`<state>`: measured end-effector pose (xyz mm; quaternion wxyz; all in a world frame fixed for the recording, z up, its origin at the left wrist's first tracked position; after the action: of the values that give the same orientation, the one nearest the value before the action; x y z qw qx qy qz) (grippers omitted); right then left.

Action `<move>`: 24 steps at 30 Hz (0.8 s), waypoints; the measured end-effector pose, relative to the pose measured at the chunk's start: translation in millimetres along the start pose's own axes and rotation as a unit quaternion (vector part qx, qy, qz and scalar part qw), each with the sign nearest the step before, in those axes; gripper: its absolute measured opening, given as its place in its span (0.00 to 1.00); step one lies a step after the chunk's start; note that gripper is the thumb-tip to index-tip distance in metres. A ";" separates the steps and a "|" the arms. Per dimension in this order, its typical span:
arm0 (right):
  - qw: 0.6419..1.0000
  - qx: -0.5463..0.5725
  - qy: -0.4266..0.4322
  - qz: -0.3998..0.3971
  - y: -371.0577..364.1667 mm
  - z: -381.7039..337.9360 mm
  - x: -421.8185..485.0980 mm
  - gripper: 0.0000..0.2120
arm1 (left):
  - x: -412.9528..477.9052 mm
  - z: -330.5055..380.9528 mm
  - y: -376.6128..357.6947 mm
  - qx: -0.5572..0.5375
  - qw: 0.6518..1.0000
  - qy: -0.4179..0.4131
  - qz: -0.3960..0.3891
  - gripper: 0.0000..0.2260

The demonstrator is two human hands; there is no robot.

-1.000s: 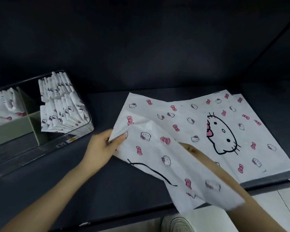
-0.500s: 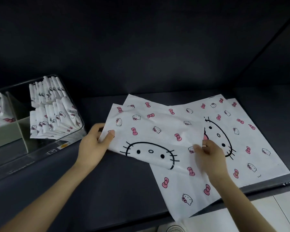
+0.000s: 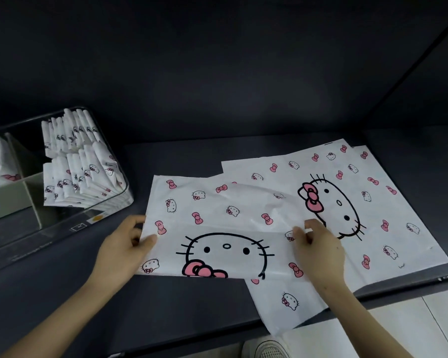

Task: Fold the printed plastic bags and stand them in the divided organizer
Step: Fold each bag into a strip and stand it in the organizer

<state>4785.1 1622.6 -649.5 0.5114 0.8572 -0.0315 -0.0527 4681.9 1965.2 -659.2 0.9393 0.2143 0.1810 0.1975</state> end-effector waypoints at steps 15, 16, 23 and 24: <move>0.999 -0.015 -0.034 -0.032 -14.0 -14.3 22.0 0.21 | -15.2 20.9 -52.4 0.361 0.880 -0.309 -0.024 0.23; 0.999 -0.008 -0.035 -0.032 -14.3 -13.4 21.8 0.21 | -14.6 14.0 -58.7 0.368 0.879 -0.300 -0.049 0.24; 0.997 0.026 -0.063 -0.042 -21.0 -2.1 26.7 0.20 | -16.2 -8.2 -63.3 0.401 0.871 -0.273 -0.074 0.29; 0.997 0.020 -0.064 -0.041 -20.4 -2.2 25.8 0.19 | -16.7 -8.0 -63.6 0.408 0.869 -0.270 -0.074 0.29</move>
<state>4811.0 1631.4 -667.9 0.4886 0.8626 -0.0303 -0.1278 4682.8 1907.5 -691.8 0.7922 0.6095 0.0002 -0.0300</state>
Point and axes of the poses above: each hand's wrist, its own x-axis towards the middle knuckle, its own y-axis out of the back of the hand, z = x × y, the point moved 7 cm from there along x, towards the middle knuckle, and after that the axes turned 5 degrees about -x, right-handed, at the moved point
